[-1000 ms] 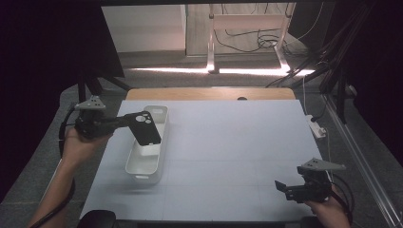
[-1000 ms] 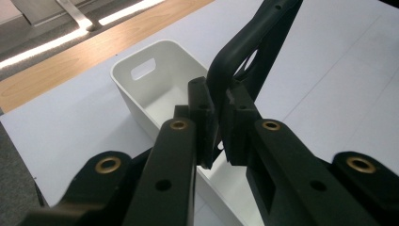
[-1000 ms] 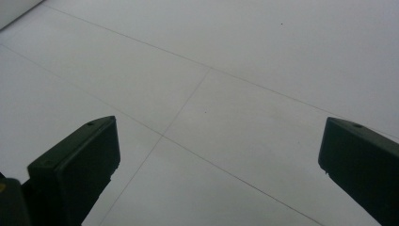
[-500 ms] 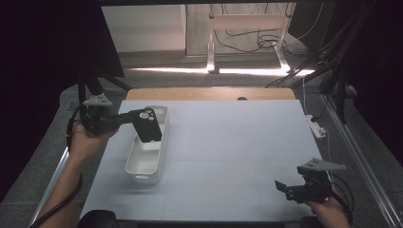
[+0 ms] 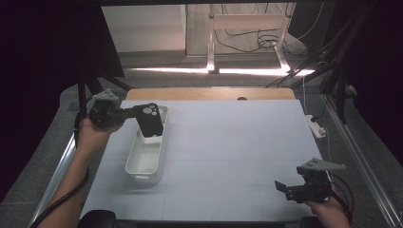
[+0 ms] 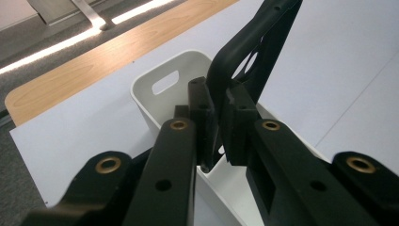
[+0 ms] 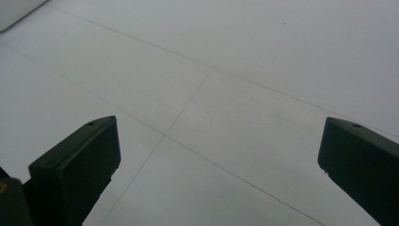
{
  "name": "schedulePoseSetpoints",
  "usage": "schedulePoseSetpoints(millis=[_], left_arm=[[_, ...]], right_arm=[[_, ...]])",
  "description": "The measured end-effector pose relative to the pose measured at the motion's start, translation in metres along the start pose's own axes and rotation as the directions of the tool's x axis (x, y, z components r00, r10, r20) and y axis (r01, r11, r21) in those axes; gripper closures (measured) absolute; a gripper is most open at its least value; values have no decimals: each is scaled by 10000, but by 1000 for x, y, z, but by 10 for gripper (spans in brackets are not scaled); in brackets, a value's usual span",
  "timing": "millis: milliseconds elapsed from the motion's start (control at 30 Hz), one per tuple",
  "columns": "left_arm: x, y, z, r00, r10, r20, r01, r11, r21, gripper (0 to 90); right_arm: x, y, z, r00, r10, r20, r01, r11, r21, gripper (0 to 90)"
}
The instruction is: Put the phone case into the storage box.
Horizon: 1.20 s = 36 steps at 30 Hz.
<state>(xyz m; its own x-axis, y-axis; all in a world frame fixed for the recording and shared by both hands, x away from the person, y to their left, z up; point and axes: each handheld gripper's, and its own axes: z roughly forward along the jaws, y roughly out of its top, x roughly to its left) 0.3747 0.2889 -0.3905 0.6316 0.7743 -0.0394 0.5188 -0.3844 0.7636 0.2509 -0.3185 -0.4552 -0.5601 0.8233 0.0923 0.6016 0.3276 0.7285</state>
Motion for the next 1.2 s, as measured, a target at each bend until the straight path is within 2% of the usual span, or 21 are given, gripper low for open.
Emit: schedulePoseSetpoints(millis=[867,1200], left_arm=[[24,13,34,9987,-95,-509,103,9998,151,832],[32,18,44,9983,-112,-568,123,9997,195,832]], right_arm=[[0,0,0,10000,-22,-87,22,10000,-25,0],[-1,-1,-1,10000,-14,-97,14,10000,-31,0]])
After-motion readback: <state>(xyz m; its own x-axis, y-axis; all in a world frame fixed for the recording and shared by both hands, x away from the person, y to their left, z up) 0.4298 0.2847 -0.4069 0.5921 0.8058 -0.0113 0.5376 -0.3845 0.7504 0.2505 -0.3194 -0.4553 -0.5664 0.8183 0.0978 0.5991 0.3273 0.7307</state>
